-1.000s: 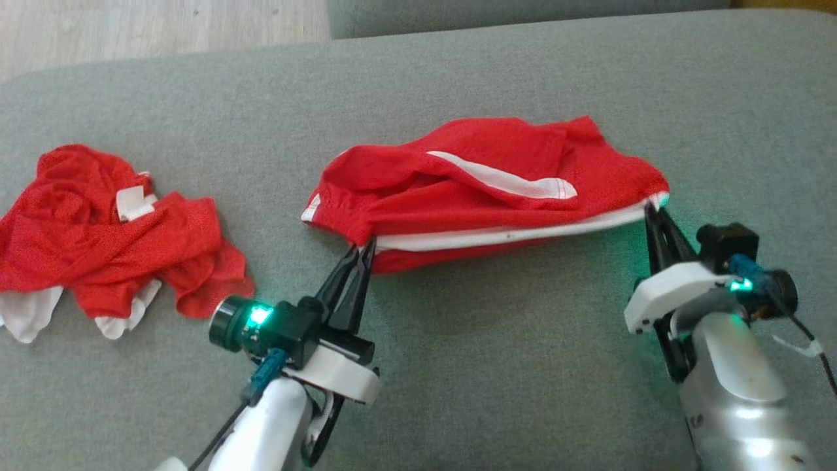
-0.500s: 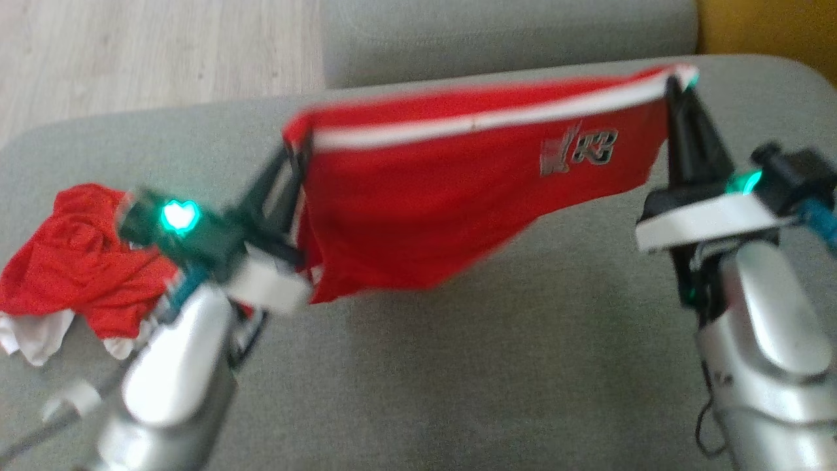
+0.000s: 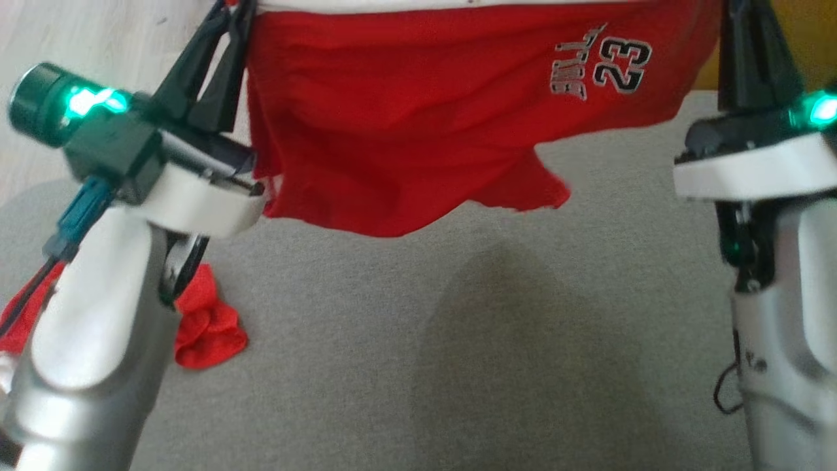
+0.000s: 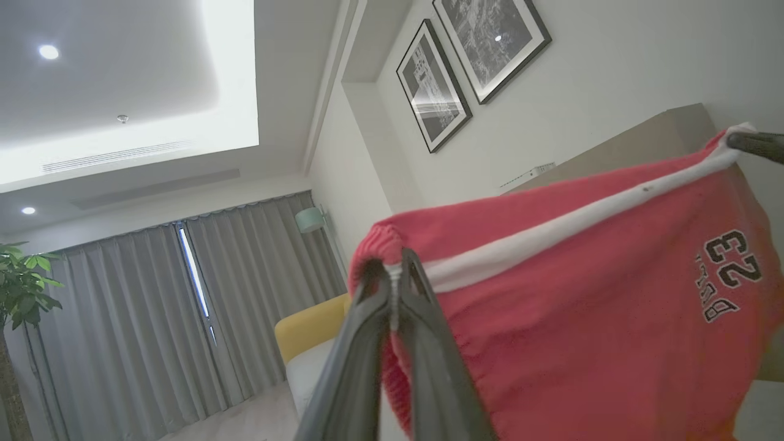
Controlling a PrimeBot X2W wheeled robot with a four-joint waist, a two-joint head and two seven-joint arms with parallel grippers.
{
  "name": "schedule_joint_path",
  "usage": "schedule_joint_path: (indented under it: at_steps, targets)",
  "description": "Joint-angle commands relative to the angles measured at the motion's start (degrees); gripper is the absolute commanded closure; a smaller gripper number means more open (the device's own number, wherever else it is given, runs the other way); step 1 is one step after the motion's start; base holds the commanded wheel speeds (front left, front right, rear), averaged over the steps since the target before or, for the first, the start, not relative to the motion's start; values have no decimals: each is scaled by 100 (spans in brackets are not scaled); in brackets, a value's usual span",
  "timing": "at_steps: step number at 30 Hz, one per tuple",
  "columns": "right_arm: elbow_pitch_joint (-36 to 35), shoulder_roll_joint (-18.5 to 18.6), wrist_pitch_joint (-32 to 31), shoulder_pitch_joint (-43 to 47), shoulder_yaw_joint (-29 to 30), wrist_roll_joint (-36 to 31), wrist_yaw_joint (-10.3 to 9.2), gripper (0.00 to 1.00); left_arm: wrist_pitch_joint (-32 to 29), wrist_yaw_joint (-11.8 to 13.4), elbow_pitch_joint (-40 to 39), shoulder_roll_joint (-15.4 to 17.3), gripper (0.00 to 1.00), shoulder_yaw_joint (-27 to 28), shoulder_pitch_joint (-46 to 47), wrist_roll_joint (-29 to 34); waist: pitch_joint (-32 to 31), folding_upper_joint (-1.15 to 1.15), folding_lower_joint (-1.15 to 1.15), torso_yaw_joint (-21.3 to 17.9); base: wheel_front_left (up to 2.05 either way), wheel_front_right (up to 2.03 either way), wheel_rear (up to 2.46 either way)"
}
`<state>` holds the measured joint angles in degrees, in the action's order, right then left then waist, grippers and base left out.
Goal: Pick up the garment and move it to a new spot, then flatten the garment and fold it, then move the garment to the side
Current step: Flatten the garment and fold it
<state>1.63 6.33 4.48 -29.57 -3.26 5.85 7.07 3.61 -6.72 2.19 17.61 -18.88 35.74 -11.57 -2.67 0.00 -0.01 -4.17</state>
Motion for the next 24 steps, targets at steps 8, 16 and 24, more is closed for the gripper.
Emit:
schedule_joint_path:
  at_steps: [8,16,24]
  targets:
    - [-1457,-89,-675,798,19,-112,42,100,-620,335,-1701,319,100,406,-995,-408,27,0,1,-247,0,0,0]
    - [-1568,-52,-1152,832,145,49,42,100,-927,370,-1990,337,100,429,-988,-608,394,0,1,-429,0,0,0]
    - [130,215,-712,-890,144,286,42,100,-749,93,-284,289,100,391,597,-806,1548,0,1,-596,0,0,0]
